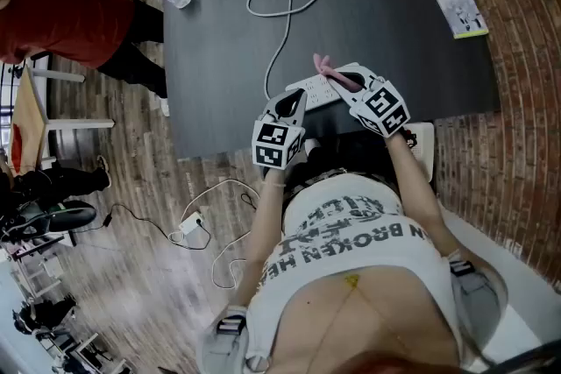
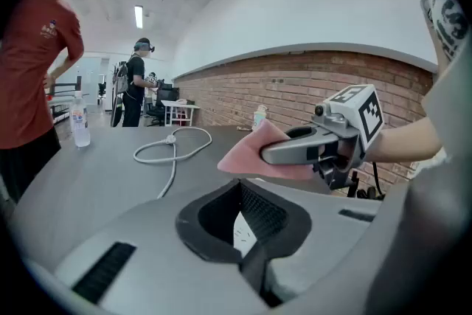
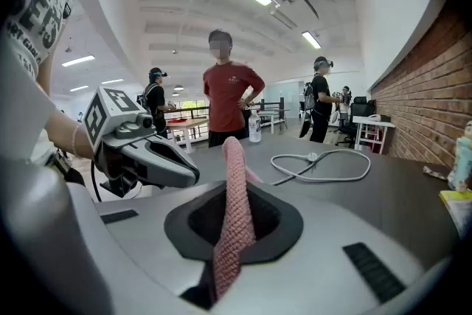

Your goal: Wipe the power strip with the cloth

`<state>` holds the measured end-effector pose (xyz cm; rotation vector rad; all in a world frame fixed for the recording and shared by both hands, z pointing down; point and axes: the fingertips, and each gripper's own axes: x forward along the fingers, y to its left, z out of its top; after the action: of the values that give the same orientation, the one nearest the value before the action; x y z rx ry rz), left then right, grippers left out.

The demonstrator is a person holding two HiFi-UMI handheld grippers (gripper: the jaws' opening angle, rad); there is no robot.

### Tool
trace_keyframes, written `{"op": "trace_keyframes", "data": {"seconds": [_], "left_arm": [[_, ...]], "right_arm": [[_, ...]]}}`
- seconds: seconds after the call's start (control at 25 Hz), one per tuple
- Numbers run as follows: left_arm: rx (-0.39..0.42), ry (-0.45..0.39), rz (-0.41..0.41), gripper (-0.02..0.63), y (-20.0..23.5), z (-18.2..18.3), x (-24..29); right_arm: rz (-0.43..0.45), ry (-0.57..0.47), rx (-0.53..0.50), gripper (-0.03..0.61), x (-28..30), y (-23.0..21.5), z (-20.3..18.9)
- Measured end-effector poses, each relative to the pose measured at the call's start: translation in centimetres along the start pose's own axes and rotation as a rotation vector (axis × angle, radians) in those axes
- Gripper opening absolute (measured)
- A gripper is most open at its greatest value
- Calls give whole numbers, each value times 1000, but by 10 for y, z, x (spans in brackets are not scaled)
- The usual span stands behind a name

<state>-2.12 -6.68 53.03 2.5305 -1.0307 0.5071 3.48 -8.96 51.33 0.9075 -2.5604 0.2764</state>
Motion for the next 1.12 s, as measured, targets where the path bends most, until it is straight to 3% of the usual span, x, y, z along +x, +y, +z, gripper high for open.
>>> {"op": "trace_keyframes", "data": {"seconds": [0.6, 0.84, 1.12], "left_arm": [[19, -229, 16, 8, -23, 87, -35], [40, -285, 22, 8, -32, 110, -50], [105, -300, 39, 8, -40, 123, -58]], "right_arm": [[22, -213, -9, 17, -22, 31, 77], [12, -285, 2, 15, -41, 31, 101], [23, -286, -18, 17, -44, 37, 105]]}}
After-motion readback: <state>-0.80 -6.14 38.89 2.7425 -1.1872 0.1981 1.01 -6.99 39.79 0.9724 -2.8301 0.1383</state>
